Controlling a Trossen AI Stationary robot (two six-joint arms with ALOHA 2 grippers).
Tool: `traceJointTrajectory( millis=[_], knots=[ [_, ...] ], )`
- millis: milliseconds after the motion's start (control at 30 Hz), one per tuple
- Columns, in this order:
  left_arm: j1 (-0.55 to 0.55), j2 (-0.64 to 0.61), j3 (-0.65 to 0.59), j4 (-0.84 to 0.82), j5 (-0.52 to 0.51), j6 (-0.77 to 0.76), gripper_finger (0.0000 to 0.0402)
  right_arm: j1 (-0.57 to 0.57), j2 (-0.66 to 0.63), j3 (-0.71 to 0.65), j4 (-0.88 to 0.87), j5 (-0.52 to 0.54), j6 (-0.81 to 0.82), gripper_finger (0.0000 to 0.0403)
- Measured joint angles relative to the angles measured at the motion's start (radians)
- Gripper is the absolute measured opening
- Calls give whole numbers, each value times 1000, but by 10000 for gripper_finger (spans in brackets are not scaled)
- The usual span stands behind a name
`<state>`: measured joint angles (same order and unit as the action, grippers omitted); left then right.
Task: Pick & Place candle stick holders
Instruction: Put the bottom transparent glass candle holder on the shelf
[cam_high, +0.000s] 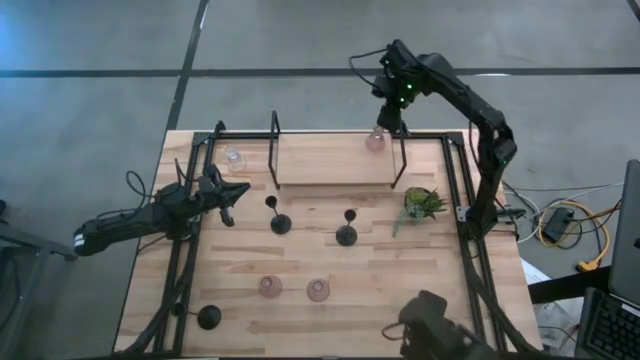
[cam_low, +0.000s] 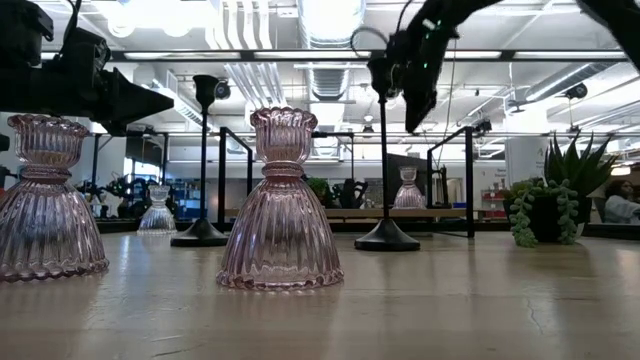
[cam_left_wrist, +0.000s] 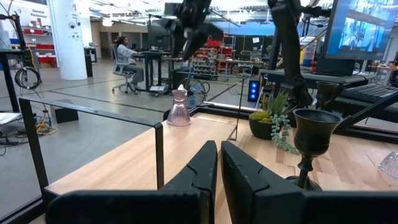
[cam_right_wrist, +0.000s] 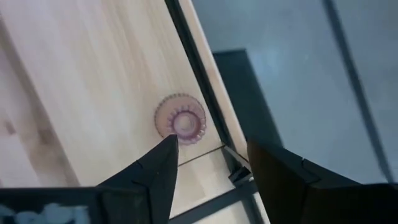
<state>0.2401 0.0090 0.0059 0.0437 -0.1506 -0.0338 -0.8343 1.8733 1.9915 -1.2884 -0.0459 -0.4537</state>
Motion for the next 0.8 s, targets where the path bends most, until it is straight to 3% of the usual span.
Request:
traceJointTrajectory(
  millis=[467, 800],
  knots=[
    [0, 0, 0, 0, 0, 0, 26, 177, -222, 0, 77, -4, 138, 158],
    [0, 0, 0, 0, 0, 0, 26, 290, -295, 0, 76, -6, 336, 143]
  ],
)
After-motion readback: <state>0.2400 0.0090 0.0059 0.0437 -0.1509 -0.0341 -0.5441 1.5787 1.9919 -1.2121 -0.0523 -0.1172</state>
